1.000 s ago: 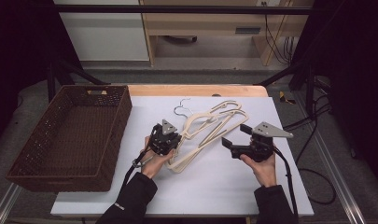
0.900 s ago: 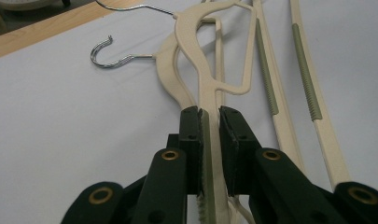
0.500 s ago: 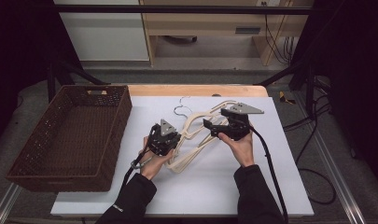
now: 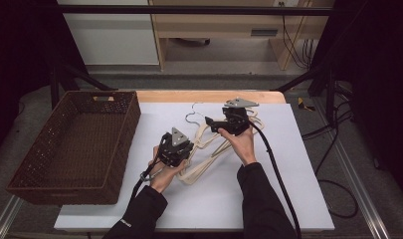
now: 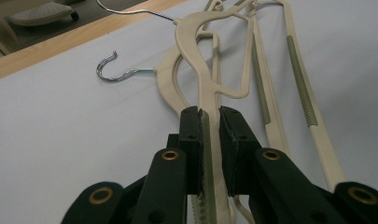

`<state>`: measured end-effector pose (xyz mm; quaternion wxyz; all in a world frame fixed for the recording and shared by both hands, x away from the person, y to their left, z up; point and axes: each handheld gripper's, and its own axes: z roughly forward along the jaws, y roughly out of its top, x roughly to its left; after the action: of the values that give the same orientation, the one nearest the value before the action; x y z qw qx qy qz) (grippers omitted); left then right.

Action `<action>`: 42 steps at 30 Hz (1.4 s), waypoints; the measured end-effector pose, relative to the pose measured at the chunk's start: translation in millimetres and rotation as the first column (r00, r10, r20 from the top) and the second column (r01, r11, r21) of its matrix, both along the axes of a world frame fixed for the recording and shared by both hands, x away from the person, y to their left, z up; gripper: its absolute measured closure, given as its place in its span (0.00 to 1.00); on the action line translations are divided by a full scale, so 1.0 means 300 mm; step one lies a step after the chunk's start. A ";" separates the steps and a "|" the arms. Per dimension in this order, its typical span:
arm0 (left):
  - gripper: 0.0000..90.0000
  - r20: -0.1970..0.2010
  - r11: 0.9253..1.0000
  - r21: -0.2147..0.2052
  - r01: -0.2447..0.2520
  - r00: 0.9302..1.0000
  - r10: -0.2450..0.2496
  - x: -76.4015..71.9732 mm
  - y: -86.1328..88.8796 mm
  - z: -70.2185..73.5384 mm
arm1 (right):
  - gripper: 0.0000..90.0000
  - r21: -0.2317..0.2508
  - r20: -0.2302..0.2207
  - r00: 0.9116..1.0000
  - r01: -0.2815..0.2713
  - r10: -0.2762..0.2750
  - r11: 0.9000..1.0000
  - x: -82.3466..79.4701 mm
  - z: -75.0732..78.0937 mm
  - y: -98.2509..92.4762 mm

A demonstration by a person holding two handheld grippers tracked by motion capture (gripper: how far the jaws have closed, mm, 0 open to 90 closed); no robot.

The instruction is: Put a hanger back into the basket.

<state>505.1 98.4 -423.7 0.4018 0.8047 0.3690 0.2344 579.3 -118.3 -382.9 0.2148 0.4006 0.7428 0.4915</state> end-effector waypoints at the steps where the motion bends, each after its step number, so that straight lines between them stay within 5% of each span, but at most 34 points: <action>1: 0.88 -0.001 1.000 0.001 -0.001 1.000 0.001 -0.001 -0.001 0.000 | 0.27 -0.006 -0.005 1.000 -0.001 0.001 1.000 0.008 -0.005 0.005; 13: 0.88 0.031 1.000 0.006 0.001 1.000 -0.001 -0.005 -0.003 -0.002 | 0.41 -0.049 -0.050 0.999 0.007 -0.010 0.999 0.096 -0.056 0.058; 21: 0.88 0.018 1.000 -0.009 -0.003 1.000 0.004 -0.011 -0.008 -0.004 | 0.50 -0.052 -0.080 0.997 0.001 -0.005 0.999 0.136 -0.095 0.088; 31: 0.88 0.018 1.000 0.003 0.002 1.000 -0.002 -0.016 -0.008 -0.001 | 0.71 -0.079 -0.132 0.991 0.010 -0.020 0.997 0.192 -0.167 0.099; 42: 0.88 0.018 1.000 -0.003 0.006 1.000 -0.006 -0.020 -0.005 -0.014 | 0.94 -0.050 -0.149 0.989 -0.035 0.027 0.998 0.200 -0.172 0.108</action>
<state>499.1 96.8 -427.9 0.4071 0.8029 0.3636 0.2397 639.3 -86.0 -434.4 0.1621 0.4186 0.7755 0.4440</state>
